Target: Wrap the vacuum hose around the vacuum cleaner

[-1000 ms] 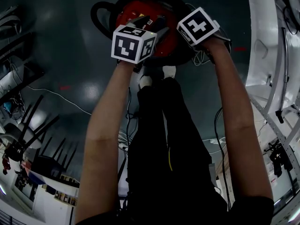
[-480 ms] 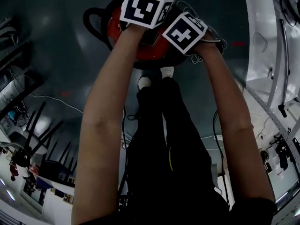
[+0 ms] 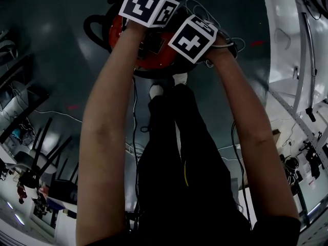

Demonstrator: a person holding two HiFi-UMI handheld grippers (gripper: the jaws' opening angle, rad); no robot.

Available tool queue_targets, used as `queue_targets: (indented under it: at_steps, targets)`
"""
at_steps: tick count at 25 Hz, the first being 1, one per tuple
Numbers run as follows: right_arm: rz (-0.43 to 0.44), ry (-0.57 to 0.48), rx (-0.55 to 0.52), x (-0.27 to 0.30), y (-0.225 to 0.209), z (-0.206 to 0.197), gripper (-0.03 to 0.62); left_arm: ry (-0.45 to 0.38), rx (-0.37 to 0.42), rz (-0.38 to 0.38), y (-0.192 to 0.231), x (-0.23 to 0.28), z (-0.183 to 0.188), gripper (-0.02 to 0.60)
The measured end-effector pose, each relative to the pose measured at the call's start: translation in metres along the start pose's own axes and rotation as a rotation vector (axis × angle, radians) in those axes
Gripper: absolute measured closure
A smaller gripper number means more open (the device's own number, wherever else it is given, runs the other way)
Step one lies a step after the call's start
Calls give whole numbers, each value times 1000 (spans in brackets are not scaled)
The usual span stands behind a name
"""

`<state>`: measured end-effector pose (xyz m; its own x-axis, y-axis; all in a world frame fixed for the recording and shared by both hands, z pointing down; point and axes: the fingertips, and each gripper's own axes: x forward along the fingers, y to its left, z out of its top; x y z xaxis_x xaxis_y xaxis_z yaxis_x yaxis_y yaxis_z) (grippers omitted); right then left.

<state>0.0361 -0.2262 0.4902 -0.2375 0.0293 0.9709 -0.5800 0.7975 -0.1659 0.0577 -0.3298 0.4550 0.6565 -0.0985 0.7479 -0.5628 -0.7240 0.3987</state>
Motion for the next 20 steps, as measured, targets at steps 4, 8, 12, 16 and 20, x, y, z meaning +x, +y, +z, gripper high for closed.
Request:
queue_targets:
  at_steps: [4, 8, 12, 16, 20]
  targets:
    - [18, -33, -5, 0, 0, -2, 315, -47, 42, -34, 5, -2, -2, 560]
    - [76, -93, 67, -8, -1, -5, 315, -28, 54, -41, 12, -6, -4, 568]
    - [106, -231, 172, -23, -12, -3, 316, -45, 24, -1, 24, -12, -5, 569]
    - [95, -315, 266, -33, -27, -10, 341, -58, 29, 33, 28, -15, -3, 568]
    - [119, -356, 294, -34, -25, -13, 345, -82, 52, 66, 28, -18, -4, 566]
